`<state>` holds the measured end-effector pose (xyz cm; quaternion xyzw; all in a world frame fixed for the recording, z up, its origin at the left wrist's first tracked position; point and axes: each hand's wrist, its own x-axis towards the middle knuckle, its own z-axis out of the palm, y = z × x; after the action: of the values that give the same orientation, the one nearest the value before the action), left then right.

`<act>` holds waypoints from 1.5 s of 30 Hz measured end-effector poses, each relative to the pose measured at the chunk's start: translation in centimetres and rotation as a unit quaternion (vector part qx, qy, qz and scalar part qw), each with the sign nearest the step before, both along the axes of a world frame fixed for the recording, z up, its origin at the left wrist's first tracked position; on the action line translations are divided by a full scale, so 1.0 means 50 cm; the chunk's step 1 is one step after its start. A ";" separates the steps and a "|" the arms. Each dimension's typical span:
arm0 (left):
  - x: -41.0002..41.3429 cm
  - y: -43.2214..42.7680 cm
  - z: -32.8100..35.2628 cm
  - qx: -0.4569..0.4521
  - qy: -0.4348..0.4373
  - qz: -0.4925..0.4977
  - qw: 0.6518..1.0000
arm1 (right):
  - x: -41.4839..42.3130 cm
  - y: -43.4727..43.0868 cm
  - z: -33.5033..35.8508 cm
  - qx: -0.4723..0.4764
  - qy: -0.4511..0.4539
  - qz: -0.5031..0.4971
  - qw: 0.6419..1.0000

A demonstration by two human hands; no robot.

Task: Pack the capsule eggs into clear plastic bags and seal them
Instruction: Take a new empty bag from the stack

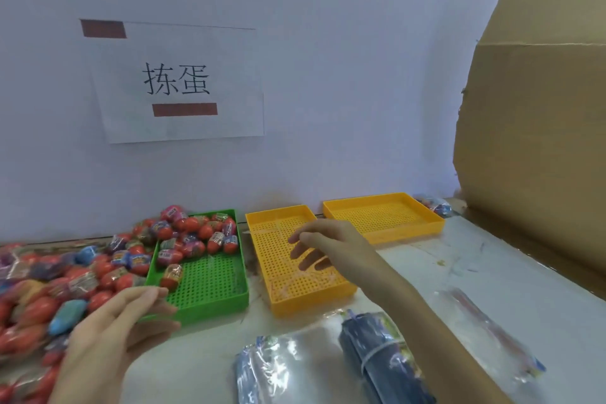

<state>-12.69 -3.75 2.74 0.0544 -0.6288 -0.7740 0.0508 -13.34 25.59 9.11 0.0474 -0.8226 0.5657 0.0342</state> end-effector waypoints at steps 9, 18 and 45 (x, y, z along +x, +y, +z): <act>0.017 -0.009 0.015 0.013 0.007 0.041 0.999 | -0.104 -0.132 0.001 0.246 0.065 0.017 0.967; 0.026 -0.003 0.024 0.014 -0.006 0.040 0.999 | -0.174 -0.259 -0.047 0.337 0.093 0.107 0.931; 0.048 0.040 -0.012 -0.272 -0.015 -0.205 0.940 | -0.002 -0.117 -0.066 0.443 0.047 0.227 0.866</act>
<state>-10.29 -1.75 2.16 -0.0798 -0.8135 -0.5663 -0.1056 -13.42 19.73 5.83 0.2691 -0.9507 0.1310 -0.0813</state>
